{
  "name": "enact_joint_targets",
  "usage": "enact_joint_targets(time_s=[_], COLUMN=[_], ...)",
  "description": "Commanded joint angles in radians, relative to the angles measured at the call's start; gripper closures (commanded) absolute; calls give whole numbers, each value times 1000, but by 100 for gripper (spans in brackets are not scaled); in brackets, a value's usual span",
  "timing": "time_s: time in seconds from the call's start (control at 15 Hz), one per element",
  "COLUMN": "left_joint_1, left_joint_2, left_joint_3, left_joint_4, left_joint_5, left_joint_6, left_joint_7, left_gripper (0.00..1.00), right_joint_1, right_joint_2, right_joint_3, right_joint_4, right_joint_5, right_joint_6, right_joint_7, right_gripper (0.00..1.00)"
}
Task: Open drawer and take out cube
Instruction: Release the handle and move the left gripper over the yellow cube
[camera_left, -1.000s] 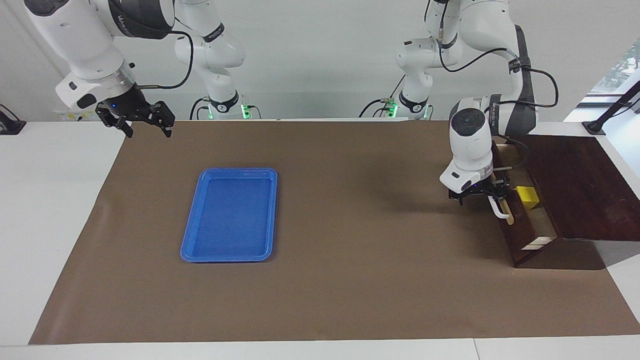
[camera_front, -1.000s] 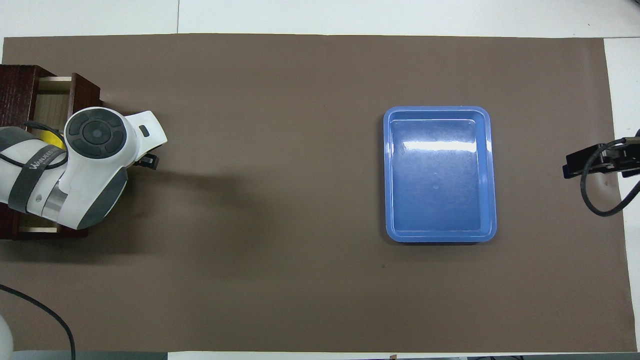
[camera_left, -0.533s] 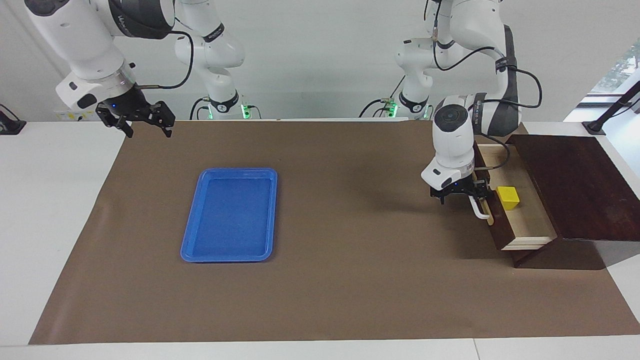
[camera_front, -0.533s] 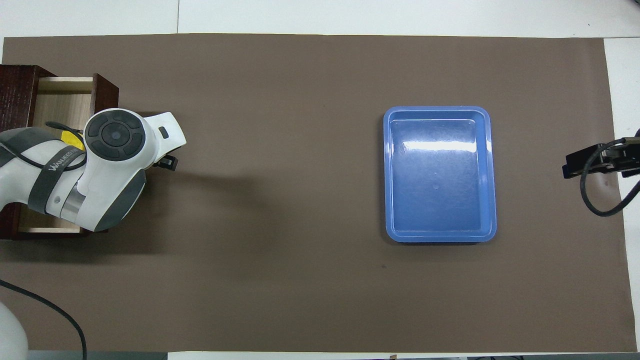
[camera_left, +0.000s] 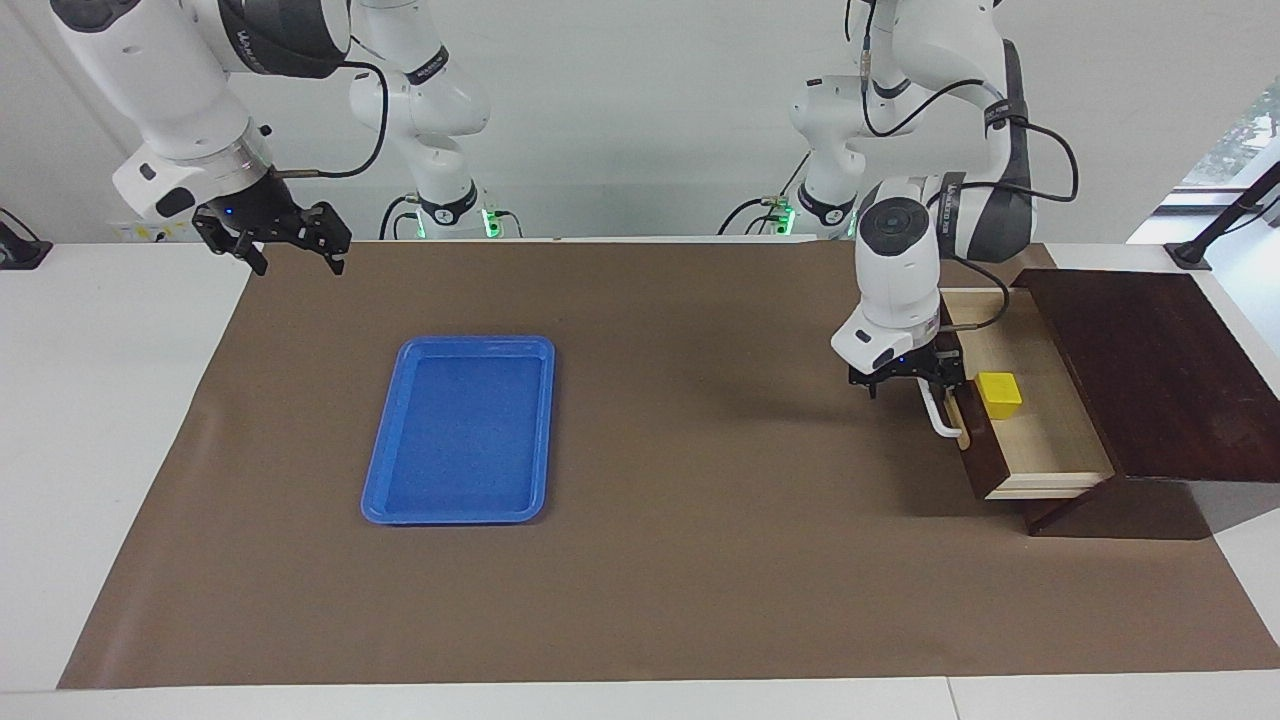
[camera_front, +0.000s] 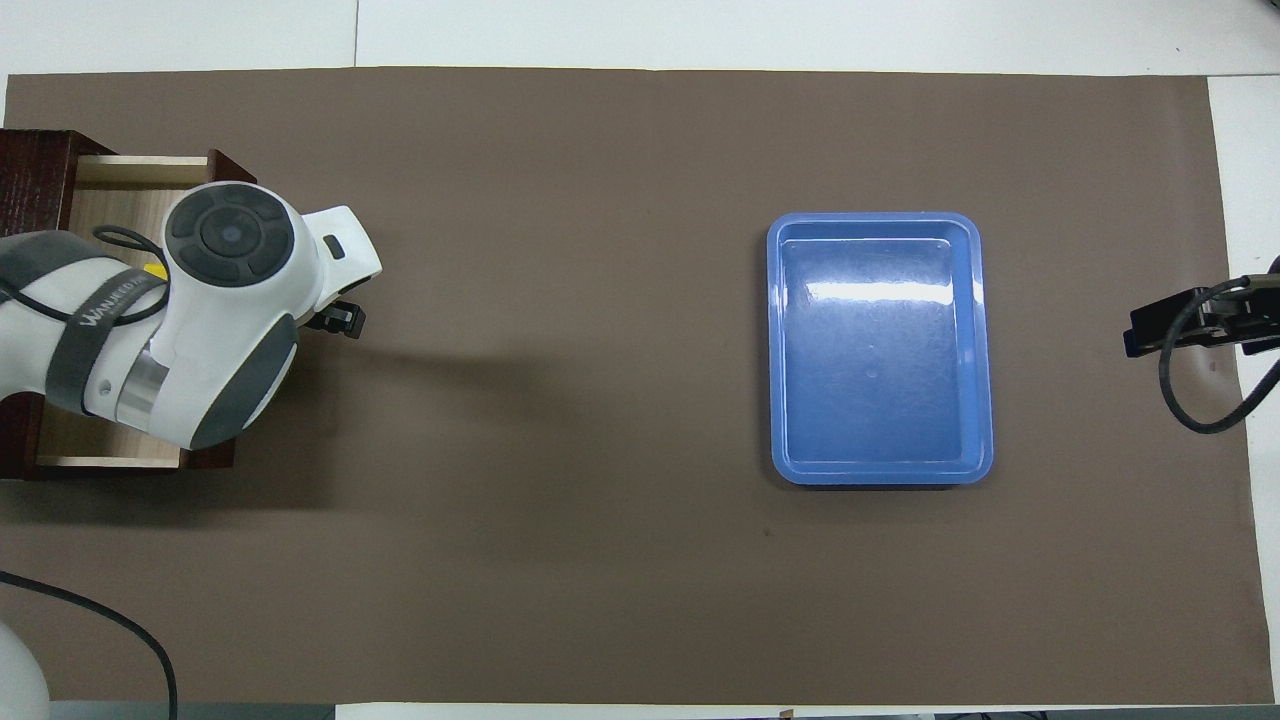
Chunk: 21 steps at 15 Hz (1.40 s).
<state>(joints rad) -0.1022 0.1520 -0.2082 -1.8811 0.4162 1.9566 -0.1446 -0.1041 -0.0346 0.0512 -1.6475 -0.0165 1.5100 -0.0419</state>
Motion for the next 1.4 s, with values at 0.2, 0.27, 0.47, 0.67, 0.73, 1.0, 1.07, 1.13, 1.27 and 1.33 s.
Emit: enact_joint_targets(time_s=[0.2, 0.27, 0.47, 0.67, 0.73, 1.0, 1.07, 1.13, 1.27, 1.33], left_joint_1=[-5, 7, 73, 159, 179, 269, 282, 297, 312, 317], left_joint_2=[-18, -26, -48, -49, -61, -95, -94, -94, -89, -89], left_joint_3=[26, 36, 50, 50, 52, 50, 52, 55, 55, 55], left_joint_4=[258, 273, 269, 258, 231, 129, 123, 105, 70, 45], left_joint_5=[-224, -246, -258, -376, -378, -389, -389, -389, -389, -389], left_joint_6=[-232, -249, -252, -237, -211, -74, -73, -70, -53, -38], left_joint_7=[33, 14, -261, -517, -629, -972, -983, -1004, -1043, -1050], left_gripper=[0, 0, 0, 0, 0, 0, 0, 0, 0, 0], right_joint_1=[-16, -16, -14, -16, -16, -12, -14, -14, -9, -9], right_joint_2=[-16, -16, -16, -16, -16, -21, -21, -21, -21, -21], right_joint_3=[13, 13, 13, 13, 13, 13, 13, 13, 13, 13], right_joint_4=[-8, -8, -8, -9, -9, -12, -12, -12, -12, -12], right_joint_5=[-14, -14, -14, -14, -14, -14, -14, -14, -14, -14], right_joint_6=[-13, -13, -13, -13, -13, -11, -11, -11, -11, -10], right_joint_7=[0, 0, -1, 0, -1, -3, -3, -3, -4, -4], right_gripper=[0, 0, 0, 0, 0, 0, 0, 0, 0, 0])
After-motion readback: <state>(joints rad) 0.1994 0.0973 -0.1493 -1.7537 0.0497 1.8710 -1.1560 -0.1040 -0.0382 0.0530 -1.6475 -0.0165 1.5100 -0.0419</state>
